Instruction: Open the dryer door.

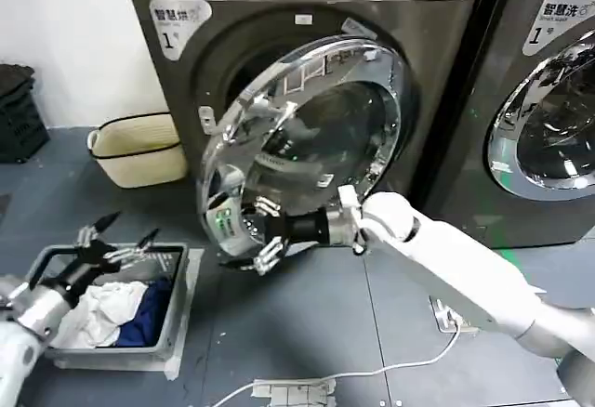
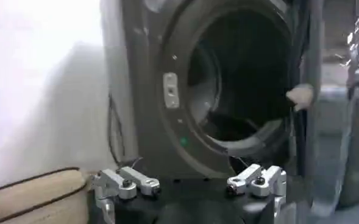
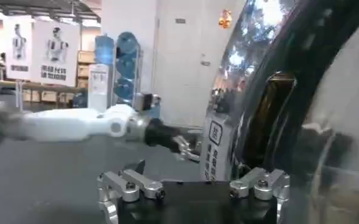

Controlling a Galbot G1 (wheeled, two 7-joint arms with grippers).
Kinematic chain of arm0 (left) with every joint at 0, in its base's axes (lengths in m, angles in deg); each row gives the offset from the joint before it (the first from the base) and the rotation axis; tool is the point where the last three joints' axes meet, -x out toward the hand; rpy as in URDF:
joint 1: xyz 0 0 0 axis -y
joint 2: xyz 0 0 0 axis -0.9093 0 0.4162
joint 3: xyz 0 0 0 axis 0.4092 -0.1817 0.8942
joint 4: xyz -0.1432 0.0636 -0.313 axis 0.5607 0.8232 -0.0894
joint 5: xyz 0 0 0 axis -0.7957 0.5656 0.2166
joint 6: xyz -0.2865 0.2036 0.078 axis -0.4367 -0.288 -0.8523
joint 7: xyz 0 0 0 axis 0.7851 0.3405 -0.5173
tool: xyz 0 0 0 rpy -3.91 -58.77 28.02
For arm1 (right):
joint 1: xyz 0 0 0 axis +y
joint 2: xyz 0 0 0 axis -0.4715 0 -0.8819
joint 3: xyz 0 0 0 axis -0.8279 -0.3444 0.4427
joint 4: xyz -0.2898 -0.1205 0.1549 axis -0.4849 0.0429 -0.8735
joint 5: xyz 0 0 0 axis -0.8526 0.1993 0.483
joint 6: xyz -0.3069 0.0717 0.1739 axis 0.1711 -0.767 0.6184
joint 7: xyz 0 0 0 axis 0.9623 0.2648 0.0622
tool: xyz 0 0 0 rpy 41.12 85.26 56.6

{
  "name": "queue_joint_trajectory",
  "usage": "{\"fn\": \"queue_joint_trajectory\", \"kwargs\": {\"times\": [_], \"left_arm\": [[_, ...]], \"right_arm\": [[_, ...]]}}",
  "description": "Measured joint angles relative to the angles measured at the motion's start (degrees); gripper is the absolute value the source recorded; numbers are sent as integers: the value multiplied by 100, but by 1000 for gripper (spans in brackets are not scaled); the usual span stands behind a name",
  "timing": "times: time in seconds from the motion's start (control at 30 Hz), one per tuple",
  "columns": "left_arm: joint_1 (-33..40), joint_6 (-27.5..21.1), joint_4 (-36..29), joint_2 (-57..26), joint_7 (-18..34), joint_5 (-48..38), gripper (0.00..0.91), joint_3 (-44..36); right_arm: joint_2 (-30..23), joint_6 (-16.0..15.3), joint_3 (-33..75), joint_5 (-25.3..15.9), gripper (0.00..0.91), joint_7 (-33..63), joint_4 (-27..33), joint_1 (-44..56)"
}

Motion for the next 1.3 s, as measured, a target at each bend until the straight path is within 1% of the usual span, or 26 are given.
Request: {"fn": "queue_joint_trajectory", "kwargs": {"times": [0.2,0.47,0.57,0.73,0.83,1.07,1.2,1.3], "left_arm": [[648,-50,196,-355,-26,-131,907,-545],[1264,2,347,-629,-108,-133,907,-1184],[1453,41,333,-702,-150,-128,907,-1464],[1756,175,285,-804,-251,-69,907,-2022],[1937,237,287,-825,-316,-83,907,-2323],[2463,279,369,-660,-348,-50,907,-3048],[2742,320,373,-551,-349,-16,907,-3386],[2922,355,362,-442,-348,41,907,-3616]], "right_arm": [[321,-21,432,17,907,-561,-159,323],[809,-18,1245,18,907,-832,-508,1020],[1051,94,1783,94,907,-764,-676,1546],[1453,252,2826,108,907,-637,-891,2607],[1593,324,3539,164,907,-572,-988,3336],[1533,625,5563,231,907,-318,-1183,5299],[1259,814,6779,220,907,-42,-1317,6493],[1000,956,7501,195,907,127,-1390,7183]]}}
